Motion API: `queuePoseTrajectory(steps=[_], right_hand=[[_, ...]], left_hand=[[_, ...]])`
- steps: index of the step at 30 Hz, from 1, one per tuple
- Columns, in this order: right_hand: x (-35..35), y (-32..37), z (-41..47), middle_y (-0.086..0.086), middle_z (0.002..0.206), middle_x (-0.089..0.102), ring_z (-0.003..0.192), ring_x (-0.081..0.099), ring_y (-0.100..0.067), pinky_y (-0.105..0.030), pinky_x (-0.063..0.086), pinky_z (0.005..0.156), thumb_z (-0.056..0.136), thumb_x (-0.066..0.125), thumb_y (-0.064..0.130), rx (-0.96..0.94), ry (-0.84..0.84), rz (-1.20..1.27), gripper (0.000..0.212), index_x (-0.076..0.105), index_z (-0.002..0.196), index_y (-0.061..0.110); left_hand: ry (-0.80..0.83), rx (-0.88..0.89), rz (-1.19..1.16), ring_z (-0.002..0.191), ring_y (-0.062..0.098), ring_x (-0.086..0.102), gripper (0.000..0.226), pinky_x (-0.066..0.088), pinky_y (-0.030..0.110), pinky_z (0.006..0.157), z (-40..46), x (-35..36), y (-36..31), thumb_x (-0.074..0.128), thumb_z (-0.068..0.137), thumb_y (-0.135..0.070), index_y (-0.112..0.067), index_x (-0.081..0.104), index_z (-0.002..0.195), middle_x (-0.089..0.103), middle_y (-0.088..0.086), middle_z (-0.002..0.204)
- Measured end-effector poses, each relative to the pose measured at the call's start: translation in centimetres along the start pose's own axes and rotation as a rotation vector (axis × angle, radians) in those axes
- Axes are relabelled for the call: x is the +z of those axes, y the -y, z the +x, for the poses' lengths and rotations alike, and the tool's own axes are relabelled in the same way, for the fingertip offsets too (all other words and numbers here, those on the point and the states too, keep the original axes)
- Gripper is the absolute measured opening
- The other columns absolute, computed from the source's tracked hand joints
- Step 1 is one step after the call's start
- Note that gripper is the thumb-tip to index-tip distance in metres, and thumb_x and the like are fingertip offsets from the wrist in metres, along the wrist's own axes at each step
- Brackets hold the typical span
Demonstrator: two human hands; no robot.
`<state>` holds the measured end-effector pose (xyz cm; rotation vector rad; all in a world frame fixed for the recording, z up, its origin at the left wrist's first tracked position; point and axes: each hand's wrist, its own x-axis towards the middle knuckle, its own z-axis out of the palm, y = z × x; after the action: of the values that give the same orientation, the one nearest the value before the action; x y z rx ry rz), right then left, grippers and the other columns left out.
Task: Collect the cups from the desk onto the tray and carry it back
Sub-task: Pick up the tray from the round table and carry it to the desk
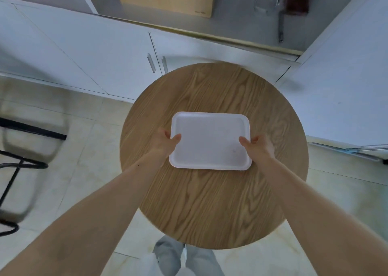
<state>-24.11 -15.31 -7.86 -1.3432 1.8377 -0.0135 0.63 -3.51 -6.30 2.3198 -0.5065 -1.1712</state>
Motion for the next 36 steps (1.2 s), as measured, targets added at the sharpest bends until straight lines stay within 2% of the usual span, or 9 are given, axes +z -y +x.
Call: queuePoseTrajectory(steps=[4, 7, 12, 18, 21, 25, 28, 32, 36], right_hand=[[0.4, 0.0, -0.1, -0.005, 0.098, 0.066, 0.084, 0.063, -0.022, -0.031, 0.045, 0.061, 0.083, 0.067, 0.047, 0.02, 0.036, 0.022, 0.047, 0.062, 0.105, 0.005], [0.6, 0.1, -0.2, -0.006, 0.103, 0.066, 0.09, 0.064, -0.024, -0.029, 0.042, 0.058, 0.081, 0.067, 0.051, 0.03, 0.036, 0.039, 0.053, 0.06, 0.108, 0.005], [0.6, 0.9, -0.7, -0.003, 0.082, 0.057, 0.077, 0.057, -0.022, -0.026, 0.032, 0.049, 0.084, 0.068, 0.046, 0.032, 0.032, 0.044, 0.043, 0.055, 0.093, 0.005], [0.1, 2.7, -2.2, -0.003, 0.104, 0.055, 0.092, 0.055, -0.023, -0.036, 0.043, 0.074, 0.087, 0.066, 0.042, -0.011, 0.001, 0.094, 0.047, 0.048, 0.113, 0.007], [-0.2, 3.8, -3.0, -0.003, 0.104, 0.055, 0.093, 0.056, -0.024, -0.038, 0.046, 0.078, 0.087, 0.065, 0.041, -0.065, -0.027, 0.097, 0.046, 0.047, 0.114, 0.008], [-0.7, 5.3, -4.3, -0.002, 0.104, 0.057, 0.094, 0.056, -0.024, -0.039, 0.047, 0.08, 0.088, 0.064, 0.038, -0.126, -0.036, 0.098, 0.043, 0.047, 0.115, 0.01], [-0.9, 6.5, -5.4, -0.002, 0.106, 0.057, 0.094, 0.055, -0.022, -0.037, 0.045, 0.078, 0.088, 0.064, 0.035, -0.171, -0.024, 0.126, 0.041, 0.048, 0.117, 0.011], [-0.8, 8.2, -7.1, 0.0, 0.104, 0.057, 0.092, 0.055, -0.018, -0.032, 0.042, 0.074, 0.089, 0.065, 0.03, -0.268, -0.003, 0.159, 0.033, 0.049, 0.112, 0.013], [-0.3, 9.8, -8.8, 0.001, 0.103, 0.059, 0.089, 0.056, -0.017, -0.026, 0.041, 0.067, 0.088, 0.066, 0.031, -0.362, 0.012, 0.162, 0.033, 0.051, 0.113, 0.014]], left_hand=[[0.022, -0.025, 0.011, 0.09, 0.023, 0.064, 0.039, 0.047, 0.03, 0.067, 0.4, 0.0, -0.1, 0.066, 0.09, -0.034, -0.002, 0.059, 0.111, 0.066, 0.008, 0.102], [0.013, -0.035, 0.016, 0.093, 0.023, 0.062, 0.04, 0.046, 0.032, 0.072, 0.6, 0.1, -0.1, 0.067, 0.09, -0.034, -0.004, 0.057, 0.115, 0.064, 0.009, 0.106], [-0.005, -0.018, -0.009, 0.092, 0.021, 0.059, 0.028, 0.045, 0.032, 0.074, 0.7, -0.1, -0.3, 0.066, 0.091, -0.029, -0.009, 0.056, 0.107, 0.062, 0.006, 0.103], [-0.031, 0.029, -0.119, 0.091, 0.022, 0.06, 0.03, 0.048, 0.031, 0.073, 0.2, -1.6, -1.0, 0.066, 0.091, -0.025, -0.007, 0.055, 0.112, 0.06, 0.004, 0.099], [-0.029, 0.063, -0.158, 0.088, 0.022, 0.061, 0.03, 0.047, 0.026, 0.065, -0.4, -2.7, -1.4, 0.066, 0.091, -0.023, -0.004, 0.055, 0.111, 0.061, 0.007, 0.099], [-0.063, 0.076, -0.254, 0.096, 0.023, 0.061, 0.031, 0.049, 0.029, 0.072, -1.7, -4.2, -1.7, 0.062, 0.093, -0.021, -0.01, 0.049, 0.119, 0.061, 0.007, 0.111], [-0.1, 0.104, -0.314, 0.096, 0.02, 0.059, 0.035, 0.046, 0.022, 0.066, -2.7, -5.3, -1.7, 0.058, 0.096, -0.021, -0.008, 0.047, 0.127, 0.06, 0.006, 0.115], [-0.165, 0.078, -0.406, 0.1, 0.023, 0.064, 0.031, 0.055, 0.046, 0.088, -4.0, -7.2, -0.9, 0.061, 0.09, -0.028, -0.02, 0.048, 0.118, 0.064, -0.001, 0.109], [-0.232, 0.053, -0.538, 0.105, 0.029, 0.064, 0.034, 0.053, 0.046, 0.092, -5.7, -9.2, 0.0, 0.062, 0.09, -0.016, -0.015, 0.048, 0.121, 0.065, 0.005, 0.11]])
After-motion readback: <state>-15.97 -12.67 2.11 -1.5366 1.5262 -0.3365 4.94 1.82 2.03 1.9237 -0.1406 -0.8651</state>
